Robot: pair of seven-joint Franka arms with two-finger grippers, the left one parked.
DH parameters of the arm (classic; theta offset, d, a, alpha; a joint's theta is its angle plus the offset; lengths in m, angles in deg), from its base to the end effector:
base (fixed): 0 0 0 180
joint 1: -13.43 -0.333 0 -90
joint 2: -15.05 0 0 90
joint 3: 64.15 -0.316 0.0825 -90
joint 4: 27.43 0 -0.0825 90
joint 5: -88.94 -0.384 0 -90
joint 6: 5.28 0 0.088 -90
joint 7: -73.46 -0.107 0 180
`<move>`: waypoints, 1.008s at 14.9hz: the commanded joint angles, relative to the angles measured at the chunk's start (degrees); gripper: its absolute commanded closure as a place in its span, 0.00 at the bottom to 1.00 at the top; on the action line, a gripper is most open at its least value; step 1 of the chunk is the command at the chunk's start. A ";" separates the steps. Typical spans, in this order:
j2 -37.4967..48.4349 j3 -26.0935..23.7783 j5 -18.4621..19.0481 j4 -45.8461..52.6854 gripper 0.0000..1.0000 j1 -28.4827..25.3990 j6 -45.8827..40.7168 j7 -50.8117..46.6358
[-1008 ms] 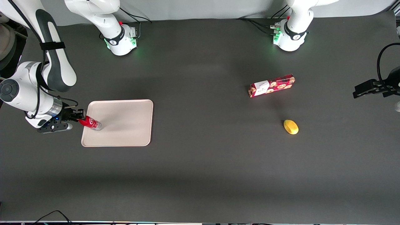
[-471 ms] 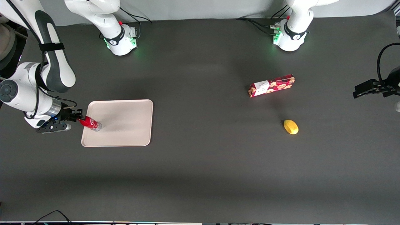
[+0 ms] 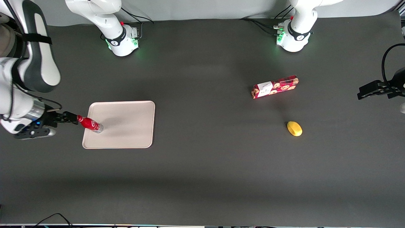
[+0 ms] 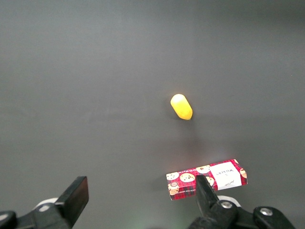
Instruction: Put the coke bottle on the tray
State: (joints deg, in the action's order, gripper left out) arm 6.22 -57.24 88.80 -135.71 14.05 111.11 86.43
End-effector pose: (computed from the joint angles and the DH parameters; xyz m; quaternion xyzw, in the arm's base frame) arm 0.5912 -0.0755 0.4236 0.9988 0.0476 -0.0071 0.0070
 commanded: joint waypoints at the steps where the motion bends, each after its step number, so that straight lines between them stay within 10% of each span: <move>1: -0.31 -1.89 -1.00 10.09 0.00 -0.53 -6.87 -3.03; 15: 0.14 -2.08 -1.79 29.44 0.00 -0.97 -29.91 -10.42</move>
State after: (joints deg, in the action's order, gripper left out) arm 7.43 -59.67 87.96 -107.19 13.57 82.34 77.67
